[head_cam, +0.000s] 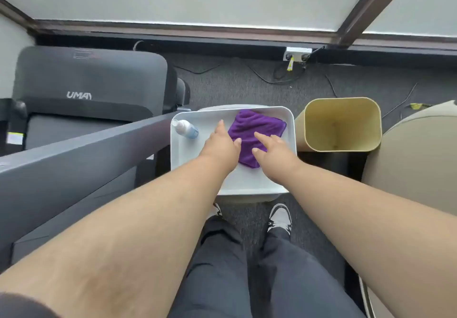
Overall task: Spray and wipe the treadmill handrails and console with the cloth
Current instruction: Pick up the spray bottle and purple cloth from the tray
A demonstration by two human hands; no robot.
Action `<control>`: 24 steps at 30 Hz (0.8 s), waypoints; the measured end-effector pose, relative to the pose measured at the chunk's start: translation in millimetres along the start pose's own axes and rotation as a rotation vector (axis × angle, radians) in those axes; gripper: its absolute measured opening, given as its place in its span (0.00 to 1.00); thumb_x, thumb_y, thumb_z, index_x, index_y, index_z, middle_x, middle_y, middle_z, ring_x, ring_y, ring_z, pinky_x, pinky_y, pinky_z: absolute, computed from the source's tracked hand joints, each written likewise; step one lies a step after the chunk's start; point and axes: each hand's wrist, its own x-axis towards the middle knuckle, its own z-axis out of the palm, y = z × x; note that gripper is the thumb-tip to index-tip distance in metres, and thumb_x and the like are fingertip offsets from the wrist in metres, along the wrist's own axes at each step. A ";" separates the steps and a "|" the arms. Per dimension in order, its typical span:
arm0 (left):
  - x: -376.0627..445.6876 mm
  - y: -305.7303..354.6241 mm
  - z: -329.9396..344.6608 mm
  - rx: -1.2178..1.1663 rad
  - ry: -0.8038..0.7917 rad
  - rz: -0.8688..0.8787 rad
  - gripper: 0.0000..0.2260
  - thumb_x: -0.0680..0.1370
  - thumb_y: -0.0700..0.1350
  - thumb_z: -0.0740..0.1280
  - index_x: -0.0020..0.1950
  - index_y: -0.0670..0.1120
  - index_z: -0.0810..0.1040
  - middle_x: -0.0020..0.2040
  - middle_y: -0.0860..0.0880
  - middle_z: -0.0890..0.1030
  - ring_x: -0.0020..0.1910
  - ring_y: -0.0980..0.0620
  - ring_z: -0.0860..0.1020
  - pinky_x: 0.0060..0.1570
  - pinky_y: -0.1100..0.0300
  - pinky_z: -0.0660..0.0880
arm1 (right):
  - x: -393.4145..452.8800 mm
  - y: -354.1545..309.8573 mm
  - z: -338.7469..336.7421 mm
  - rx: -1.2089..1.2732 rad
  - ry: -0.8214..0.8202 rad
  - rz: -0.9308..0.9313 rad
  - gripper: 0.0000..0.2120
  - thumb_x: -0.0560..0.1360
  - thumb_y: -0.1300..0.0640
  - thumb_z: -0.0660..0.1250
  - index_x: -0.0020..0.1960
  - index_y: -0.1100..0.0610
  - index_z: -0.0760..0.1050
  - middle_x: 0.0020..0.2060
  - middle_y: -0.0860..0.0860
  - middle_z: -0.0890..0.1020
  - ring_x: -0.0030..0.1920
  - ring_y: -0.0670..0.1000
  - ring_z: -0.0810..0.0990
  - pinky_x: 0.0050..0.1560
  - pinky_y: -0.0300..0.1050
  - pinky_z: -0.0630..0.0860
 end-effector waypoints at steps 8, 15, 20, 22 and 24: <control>34.3 -2.5 10.9 -0.155 -0.169 0.086 0.21 0.79 0.49 0.66 0.71 0.48 0.71 0.63 0.44 0.80 0.62 0.43 0.78 0.63 0.52 0.74 | 41.7 1.8 29.1 0.147 0.090 0.131 0.37 0.78 0.38 0.62 0.81 0.47 0.50 0.79 0.52 0.55 0.77 0.57 0.57 0.75 0.56 0.60; -34.2 20.1 -0.6 -0.616 -0.459 0.267 0.27 0.73 0.34 0.65 0.70 0.52 0.70 0.39 0.49 0.80 0.29 0.57 0.78 0.30 0.61 0.77 | 30.2 -23.7 15.9 0.835 0.208 0.392 0.31 0.68 0.40 0.73 0.66 0.49 0.71 0.53 0.56 0.82 0.49 0.57 0.83 0.45 0.54 0.81; -83.2 -10.3 -3.0 -0.474 -0.215 0.301 0.23 0.72 0.46 0.69 0.66 0.55 0.69 0.44 0.56 0.74 0.41 0.62 0.73 0.46 0.62 0.73 | 7.6 -28.3 4.1 0.883 0.200 0.390 0.09 0.75 0.61 0.62 0.52 0.53 0.77 0.40 0.58 0.83 0.37 0.59 0.83 0.38 0.58 0.82; -88.4 -39.2 -5.6 -0.418 0.181 0.164 0.23 0.74 0.53 0.68 0.66 0.59 0.65 0.51 0.57 0.72 0.52 0.60 0.72 0.56 0.58 0.72 | 1.9 -30.5 4.0 0.899 0.206 0.377 0.10 0.76 0.61 0.62 0.54 0.52 0.76 0.47 0.58 0.83 0.46 0.58 0.84 0.43 0.56 0.83; -78.3 -60.9 -17.2 -0.429 0.457 0.039 0.27 0.76 0.50 0.70 0.70 0.58 0.61 0.61 0.53 0.71 0.61 0.53 0.70 0.63 0.52 0.70 | 0.5 -32.7 8.1 0.985 0.191 0.375 0.08 0.77 0.61 0.62 0.55 0.54 0.76 0.50 0.58 0.82 0.48 0.57 0.82 0.46 0.53 0.80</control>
